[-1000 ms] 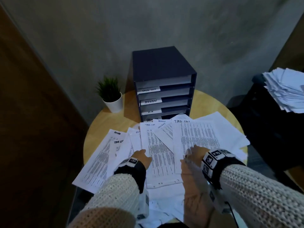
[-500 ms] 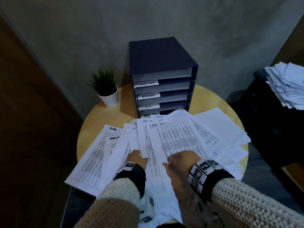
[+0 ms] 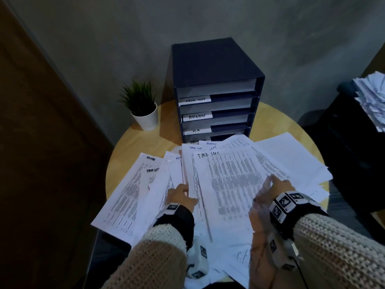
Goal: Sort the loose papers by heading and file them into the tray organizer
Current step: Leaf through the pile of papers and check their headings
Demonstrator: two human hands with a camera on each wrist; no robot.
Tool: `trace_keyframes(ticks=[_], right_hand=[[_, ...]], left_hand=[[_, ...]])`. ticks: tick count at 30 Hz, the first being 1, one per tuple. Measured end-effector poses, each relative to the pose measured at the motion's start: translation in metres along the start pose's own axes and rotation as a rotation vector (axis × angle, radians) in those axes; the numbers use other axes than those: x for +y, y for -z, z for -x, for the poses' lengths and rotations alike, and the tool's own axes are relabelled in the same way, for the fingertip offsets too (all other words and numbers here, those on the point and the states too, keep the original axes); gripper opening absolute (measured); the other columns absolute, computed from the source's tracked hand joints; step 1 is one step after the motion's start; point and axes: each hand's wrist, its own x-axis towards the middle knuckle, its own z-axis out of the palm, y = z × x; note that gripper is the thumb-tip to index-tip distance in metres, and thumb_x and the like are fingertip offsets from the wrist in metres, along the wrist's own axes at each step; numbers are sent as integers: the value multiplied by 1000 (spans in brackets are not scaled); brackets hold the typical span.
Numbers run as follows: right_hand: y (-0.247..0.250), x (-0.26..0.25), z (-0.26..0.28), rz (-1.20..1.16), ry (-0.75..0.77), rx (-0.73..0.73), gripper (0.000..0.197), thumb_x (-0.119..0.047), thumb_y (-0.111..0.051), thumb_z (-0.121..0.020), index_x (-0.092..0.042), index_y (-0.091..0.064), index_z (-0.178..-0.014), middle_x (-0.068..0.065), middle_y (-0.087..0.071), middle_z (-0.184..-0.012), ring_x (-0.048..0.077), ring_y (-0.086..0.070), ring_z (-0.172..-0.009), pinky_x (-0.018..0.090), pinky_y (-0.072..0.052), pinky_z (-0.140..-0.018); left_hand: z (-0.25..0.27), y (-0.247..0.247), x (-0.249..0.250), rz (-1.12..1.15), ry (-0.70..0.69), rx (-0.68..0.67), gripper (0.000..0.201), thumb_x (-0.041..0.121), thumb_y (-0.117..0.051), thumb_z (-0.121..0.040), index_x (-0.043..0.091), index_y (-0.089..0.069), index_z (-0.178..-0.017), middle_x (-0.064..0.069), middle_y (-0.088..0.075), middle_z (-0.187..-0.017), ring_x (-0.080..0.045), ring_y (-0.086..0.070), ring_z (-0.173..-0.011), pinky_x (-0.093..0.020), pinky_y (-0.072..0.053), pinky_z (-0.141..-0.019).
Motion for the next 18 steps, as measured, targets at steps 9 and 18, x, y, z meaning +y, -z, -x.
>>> trace_keyframes(ticks=[9,18], right_hand=[[-5,6,-1,-188,-116,-127,89,-46,-72,-76,-4,-32,-144,10,-41,-146,27,-45,-130,33,-40,-102],[-11,13,-1,-222,-30,-26,37,-29,-59,-90,-2,-57,-114,11,-61,-92,22,-55,-72,23,-40,-56]], left_hand=[[-1,-5,0,149,-215,62,40,-6,-68,-70,25,-54,-90,4,-56,-101,-20,-57,-93,-17,-35,-65],[10,11,22,249,-114,122,31,10,-50,-96,9,-53,-126,-8,-59,-124,-24,-57,-107,-22,-40,-84]])
